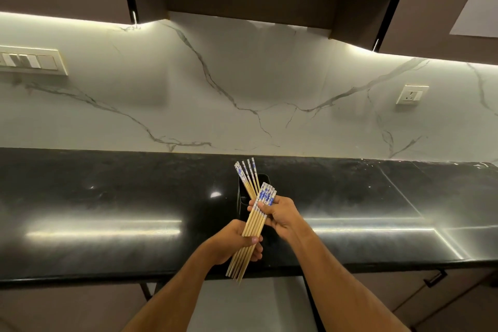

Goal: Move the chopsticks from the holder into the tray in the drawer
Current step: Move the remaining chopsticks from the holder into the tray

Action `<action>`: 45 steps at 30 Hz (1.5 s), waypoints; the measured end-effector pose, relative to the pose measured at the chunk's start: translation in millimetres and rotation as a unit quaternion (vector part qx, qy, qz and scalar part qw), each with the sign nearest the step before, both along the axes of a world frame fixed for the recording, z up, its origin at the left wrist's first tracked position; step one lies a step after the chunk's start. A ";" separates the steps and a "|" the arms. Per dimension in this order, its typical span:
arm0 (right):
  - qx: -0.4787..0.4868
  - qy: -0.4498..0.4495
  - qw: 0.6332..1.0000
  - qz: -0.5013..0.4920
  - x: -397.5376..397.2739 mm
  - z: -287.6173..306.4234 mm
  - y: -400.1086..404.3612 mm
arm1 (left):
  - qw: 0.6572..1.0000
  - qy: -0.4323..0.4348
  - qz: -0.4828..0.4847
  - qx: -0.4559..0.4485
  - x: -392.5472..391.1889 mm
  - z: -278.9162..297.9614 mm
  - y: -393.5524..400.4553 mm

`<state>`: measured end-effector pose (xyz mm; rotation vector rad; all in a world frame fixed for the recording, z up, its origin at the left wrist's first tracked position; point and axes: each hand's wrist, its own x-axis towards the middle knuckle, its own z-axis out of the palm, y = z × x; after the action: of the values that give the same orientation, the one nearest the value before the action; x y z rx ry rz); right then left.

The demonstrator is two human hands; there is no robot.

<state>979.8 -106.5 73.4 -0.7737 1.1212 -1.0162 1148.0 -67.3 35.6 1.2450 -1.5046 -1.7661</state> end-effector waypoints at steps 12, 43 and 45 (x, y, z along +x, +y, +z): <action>0.010 0.009 0.998 -0.061 -14.8 -16.3 42.0 | 0.999 -0.037 0.033 -0.016 -19.9 -5.3 49.6; -0.291 0.599 0.705 0.246 -55.1 -118.4 192.1 | 0.854 -0.473 -0.074 -0.201 -29.8 -105.0 160.0; -0.277 0.650 0.624 0.334 -45.5 -130.8 195.0 | 0.844 -0.486 -0.099 -0.202 -34.4 -112.6 163.9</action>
<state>934.3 88.5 -57.5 -2.4580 1.4409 0.0724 1113.7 96.6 -77.0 1.9078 -2.4504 -0.7635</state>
